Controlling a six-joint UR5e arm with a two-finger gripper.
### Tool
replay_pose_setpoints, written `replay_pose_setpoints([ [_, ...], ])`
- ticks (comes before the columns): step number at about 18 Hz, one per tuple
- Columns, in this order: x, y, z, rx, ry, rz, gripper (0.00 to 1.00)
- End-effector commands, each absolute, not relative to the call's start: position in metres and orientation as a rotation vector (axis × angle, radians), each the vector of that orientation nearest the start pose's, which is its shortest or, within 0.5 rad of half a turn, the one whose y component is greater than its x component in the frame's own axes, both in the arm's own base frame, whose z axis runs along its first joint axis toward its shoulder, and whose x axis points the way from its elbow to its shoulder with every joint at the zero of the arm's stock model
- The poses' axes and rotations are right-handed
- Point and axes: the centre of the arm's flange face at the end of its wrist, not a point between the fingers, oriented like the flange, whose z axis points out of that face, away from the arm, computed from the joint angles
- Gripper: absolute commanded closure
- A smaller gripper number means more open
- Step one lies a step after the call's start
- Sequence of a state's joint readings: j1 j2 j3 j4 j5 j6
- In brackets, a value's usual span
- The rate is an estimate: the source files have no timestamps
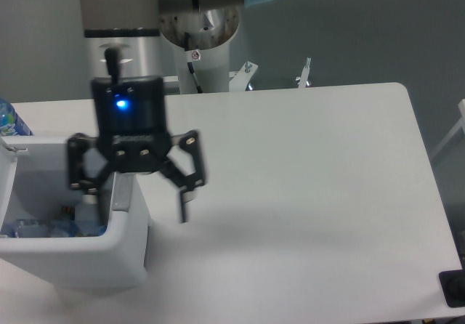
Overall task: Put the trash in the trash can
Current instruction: 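Open the gripper to drop the bottle into the bin and rise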
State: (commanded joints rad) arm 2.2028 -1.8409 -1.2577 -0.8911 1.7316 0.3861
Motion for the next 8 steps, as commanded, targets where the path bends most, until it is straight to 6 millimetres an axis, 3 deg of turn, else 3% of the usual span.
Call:
replay_pose_setpoints([
  [4,-0.302,0.565,0.564,-2.661,-0.115,0.773,0.0],
  [8,-0.317,0.549,0.559,-2.697,-0.121,0.804,0.0],
])
